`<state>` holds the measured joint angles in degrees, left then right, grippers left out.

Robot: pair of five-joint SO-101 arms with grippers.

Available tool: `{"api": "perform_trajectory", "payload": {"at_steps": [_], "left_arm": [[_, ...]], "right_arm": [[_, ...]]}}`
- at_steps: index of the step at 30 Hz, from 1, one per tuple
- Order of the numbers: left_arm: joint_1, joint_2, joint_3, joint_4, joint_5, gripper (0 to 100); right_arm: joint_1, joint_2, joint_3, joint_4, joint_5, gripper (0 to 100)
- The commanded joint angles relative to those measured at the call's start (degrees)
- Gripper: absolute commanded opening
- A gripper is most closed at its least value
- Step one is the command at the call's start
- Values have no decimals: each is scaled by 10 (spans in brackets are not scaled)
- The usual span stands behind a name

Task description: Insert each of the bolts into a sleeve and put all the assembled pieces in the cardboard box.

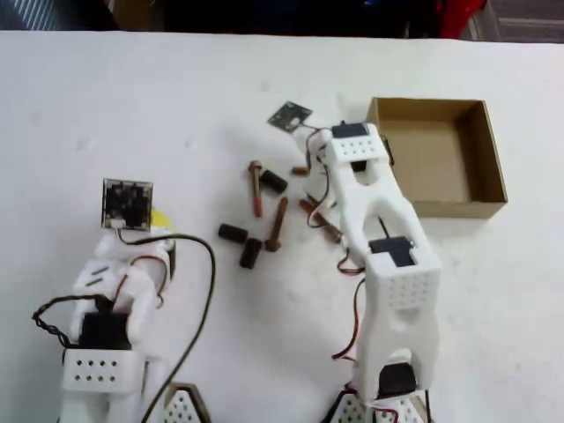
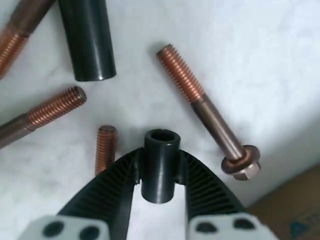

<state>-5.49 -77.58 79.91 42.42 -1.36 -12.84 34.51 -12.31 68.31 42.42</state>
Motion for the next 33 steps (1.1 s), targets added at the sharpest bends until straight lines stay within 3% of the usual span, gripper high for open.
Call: {"api": "perform_trajectory", "payload": {"at_steps": [1, 24, 29, 33], "left_arm": [[0, -7, -4, -14, -9, 23], [0, -7, -4, -14, -9, 23], [0, -7, -4, -14, -9, 23], [0, -6, -4, -14, -9, 23]], "right_arm": [[1, -65, -10, 27, 4, 17], [-4, -576, -5, 219, 1, 17], [-2, -669, -4, 232, -127, 17], [-3, -705, -4, 262, -142, 17]]}}
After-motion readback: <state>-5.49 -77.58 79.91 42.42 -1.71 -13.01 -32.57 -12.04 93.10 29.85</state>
